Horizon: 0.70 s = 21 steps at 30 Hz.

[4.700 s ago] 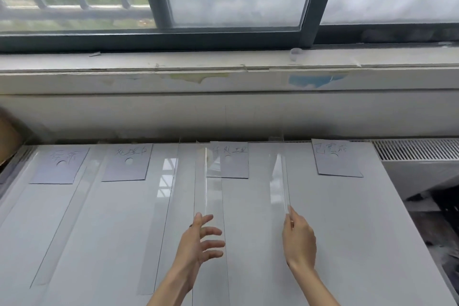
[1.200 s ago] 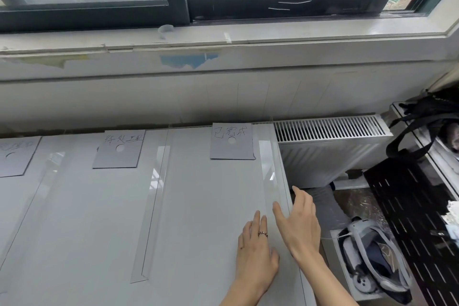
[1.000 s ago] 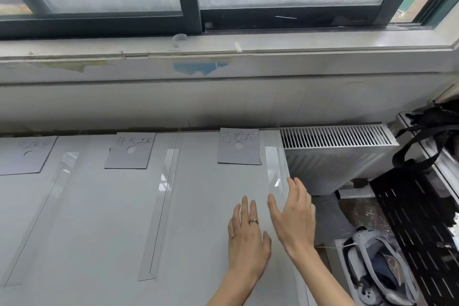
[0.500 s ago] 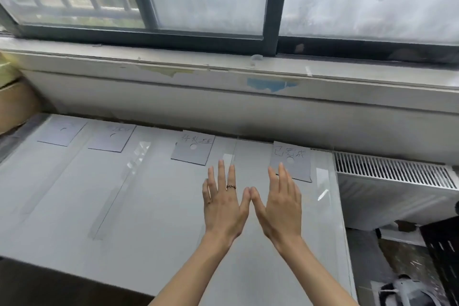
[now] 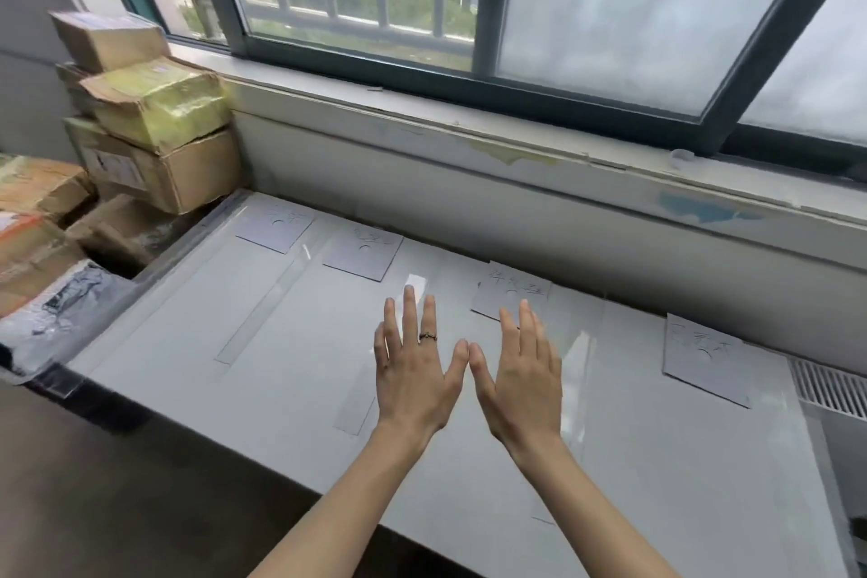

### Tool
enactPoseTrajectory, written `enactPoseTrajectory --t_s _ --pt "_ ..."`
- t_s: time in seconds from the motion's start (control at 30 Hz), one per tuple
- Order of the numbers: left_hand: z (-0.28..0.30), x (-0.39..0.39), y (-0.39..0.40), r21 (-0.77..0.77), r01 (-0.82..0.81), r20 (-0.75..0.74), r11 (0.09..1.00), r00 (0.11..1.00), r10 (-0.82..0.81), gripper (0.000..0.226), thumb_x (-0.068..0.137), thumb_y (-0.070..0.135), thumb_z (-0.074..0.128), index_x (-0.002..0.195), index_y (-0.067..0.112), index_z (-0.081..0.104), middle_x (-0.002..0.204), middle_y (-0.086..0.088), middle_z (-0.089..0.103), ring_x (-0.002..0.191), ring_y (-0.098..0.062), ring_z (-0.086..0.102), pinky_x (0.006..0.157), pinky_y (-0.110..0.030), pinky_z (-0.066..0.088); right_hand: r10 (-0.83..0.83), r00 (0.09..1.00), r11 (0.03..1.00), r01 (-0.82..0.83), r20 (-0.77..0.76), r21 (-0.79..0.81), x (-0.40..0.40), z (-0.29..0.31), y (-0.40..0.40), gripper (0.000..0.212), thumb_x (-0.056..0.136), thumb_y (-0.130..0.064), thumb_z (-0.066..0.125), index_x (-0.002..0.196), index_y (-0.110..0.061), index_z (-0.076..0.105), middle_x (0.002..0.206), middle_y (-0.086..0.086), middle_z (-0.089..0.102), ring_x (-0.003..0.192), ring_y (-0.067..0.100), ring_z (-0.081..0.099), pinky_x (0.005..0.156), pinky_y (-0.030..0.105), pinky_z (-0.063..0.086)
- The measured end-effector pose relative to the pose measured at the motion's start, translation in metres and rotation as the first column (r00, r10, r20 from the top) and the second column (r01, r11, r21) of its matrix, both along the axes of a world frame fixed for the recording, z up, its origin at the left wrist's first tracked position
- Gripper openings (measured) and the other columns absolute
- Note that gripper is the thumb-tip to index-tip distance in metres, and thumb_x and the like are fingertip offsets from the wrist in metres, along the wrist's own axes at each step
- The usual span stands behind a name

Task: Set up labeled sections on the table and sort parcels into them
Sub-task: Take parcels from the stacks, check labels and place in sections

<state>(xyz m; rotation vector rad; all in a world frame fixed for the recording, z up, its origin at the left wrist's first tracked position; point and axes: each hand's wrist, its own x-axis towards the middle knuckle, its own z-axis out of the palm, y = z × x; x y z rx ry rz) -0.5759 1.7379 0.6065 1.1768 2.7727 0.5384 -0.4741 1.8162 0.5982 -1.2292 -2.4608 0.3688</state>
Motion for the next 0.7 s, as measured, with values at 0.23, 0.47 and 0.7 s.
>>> enactPoseTrajectory --t_s 0.23,0.47,0.7 --pt "0.007 -0.118 -0.081 0.01 -0.096 -0.01 0.995 0.995 0.096 0.08 0.089 0.069 0.0 0.156 0.025 -0.005 0.163 0.0 -0.018 0.148 -0.021 -0.022 0.113 -0.036 -0.015 0.096 0.995 0.995 -0.096 -0.004 0.012 -0.13 0.008 -0.07 0.068 0.094 -0.057 0.028 0.147 -0.016 0.04 0.156 0.009 0.033 0.144 0.025 0.03 0.115 0.038 0.022" --pt "0.01 -0.208 -0.125 -0.003 -0.189 -0.007 0.982 0.982 0.189 0.078 0.092 0.065 0.007 0.157 0.024 -0.001 0.164 -0.001 -0.014 0.15 -0.023 -0.015 0.114 -0.035 -0.012 0.195 0.981 0.981 -0.195 0.024 0.002 -0.231 0.011 -0.108 0.066 0.095 -0.055 0.026 0.146 -0.016 0.039 0.157 0.008 0.032 0.144 0.025 0.03 0.115 0.041 0.027" --pt "0.008 -0.284 -0.134 0.009 -0.24 0.005 0.971 0.971 0.24 0.082 0.087 0.066 0.001 0.157 0.022 0.002 0.165 -0.001 -0.009 0.151 -0.022 -0.012 0.12 -0.039 -0.002 0.248 0.969 0.969 -0.248 -0.022 0.014 -0.313 0.005 -0.113 0.063 0.095 -0.052 0.031 0.144 -0.015 0.043 0.155 0.01 0.036 0.14 0.027 0.037 0.112 0.038 0.029"
